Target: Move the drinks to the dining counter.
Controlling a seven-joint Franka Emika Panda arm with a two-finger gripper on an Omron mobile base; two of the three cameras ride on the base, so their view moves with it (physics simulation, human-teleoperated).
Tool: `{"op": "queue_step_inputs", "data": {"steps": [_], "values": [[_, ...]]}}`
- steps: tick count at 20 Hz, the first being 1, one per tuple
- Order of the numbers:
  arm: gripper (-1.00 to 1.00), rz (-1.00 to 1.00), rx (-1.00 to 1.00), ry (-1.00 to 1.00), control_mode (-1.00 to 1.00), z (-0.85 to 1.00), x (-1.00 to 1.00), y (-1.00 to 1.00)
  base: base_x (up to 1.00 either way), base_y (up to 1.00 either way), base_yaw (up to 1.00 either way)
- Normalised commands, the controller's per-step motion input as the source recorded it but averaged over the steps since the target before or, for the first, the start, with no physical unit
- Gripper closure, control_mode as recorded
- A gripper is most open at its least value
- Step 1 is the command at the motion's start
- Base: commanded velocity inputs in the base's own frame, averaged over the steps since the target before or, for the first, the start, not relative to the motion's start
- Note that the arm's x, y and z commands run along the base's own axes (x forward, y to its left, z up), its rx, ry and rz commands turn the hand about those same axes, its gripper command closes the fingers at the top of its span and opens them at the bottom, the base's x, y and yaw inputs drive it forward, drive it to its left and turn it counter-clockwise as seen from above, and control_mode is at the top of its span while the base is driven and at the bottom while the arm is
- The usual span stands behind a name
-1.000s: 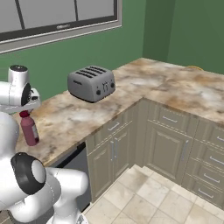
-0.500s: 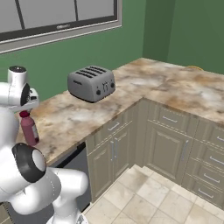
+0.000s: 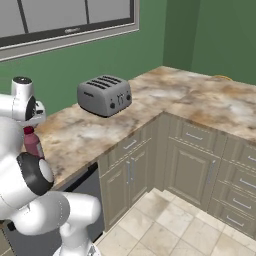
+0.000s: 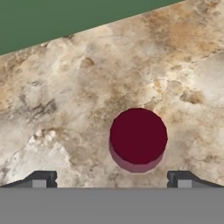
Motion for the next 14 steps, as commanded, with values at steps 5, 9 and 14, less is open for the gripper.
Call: {"op": "queue_step_inputs", "data": {"steps": [5, 9, 14], "values": [[-1.00, 0.00, 0.00, 0.00, -1.00, -0.18, 0.21, 0.05, 0.00, 0.00, 0.00], [-1.00, 0.00, 0.00, 0.00, -1.00, -0.21, 0.20, 0.07, 0.00, 0.00, 0.00], [-1.00, 0.00, 0.00, 0.00, -1.00, -0.18, 0.16, 0.10, 0.00, 0.00, 0.00]]}}
